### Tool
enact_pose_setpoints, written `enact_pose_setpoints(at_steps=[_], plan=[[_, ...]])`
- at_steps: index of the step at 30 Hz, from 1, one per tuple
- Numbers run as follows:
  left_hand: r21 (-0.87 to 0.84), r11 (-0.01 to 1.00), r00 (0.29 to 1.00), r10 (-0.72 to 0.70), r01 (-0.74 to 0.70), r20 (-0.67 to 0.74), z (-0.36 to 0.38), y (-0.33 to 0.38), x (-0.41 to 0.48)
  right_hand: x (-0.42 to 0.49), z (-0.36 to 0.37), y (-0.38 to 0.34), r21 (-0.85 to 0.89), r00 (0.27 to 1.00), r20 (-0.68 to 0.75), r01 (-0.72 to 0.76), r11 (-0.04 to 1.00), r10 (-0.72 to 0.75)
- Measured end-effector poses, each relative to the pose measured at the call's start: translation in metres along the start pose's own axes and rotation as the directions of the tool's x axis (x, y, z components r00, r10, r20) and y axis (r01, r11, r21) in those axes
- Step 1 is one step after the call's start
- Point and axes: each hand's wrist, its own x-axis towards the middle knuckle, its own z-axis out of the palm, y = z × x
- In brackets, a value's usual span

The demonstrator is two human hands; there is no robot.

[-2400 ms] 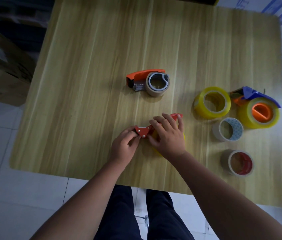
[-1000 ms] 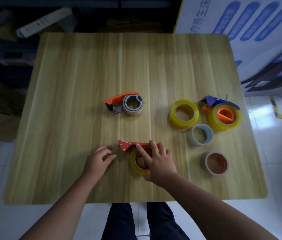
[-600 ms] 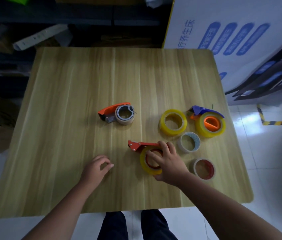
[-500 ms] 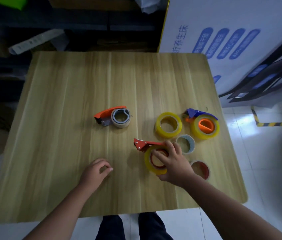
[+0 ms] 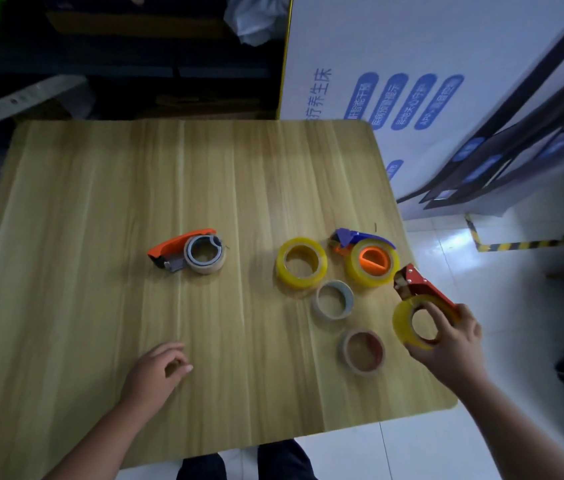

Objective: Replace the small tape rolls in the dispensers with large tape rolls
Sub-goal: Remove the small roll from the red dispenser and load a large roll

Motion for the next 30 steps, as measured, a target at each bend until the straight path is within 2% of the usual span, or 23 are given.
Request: enact_pose_setpoints(at_steps=[5, 9, 18, 20, 23, 27, 30], plan=[[0.006, 1.000, 1.000, -0.012, 0.012, 0.003, -0.003, 0.004, 0.000, -0.011, 0.023, -0.005, 0.037, 0.993, 0.035, -0.110, 0.993, 0.109], [0.014, 1.000, 1.000, -0.024, 0.024, 0.015, -0.006, 0.007, -0.001, -0.025, 0.034, -0.012, 0.068, 0.993, 0.013, -0.117, 0.991, 0.116], [-0.027, 0.999, 0.998, -0.026, 0.027, 0.053, -0.010, 0.010, -0.002, -0.025, 0.049, -0.012, 0.083, 0.973, 0.132, -0.200, 0.976, 0.189], [-0.029, 0.999, 0.997, -0.025, 0.028, 0.078, -0.012, 0.008, -0.002, -0.023, 0.047, -0.013, 0.047, 0.964, 0.160, -0.221, 0.974, 0.211], [-0.030, 0.999, 0.995, -0.018, 0.021, 0.096, -0.014, 0.006, -0.003, -0.019, 0.036, -0.016, -0.102, 0.943, 0.224, -0.228, 0.968, 0.245], [-0.062, 0.997, 0.996, -0.038, 0.043, 0.077, -0.015, 0.009, -0.002, -0.008, 0.019, -0.054, -0.153, 0.975, 0.177, -0.108, 0.982, 0.135], [-0.092, 0.994, 0.996, -0.051, 0.057, 0.068, -0.016, 0.010, -0.001, 0.012, 0.017, -0.112, -0.134, 0.974, 0.223, 0.054, 0.990, -0.022]])
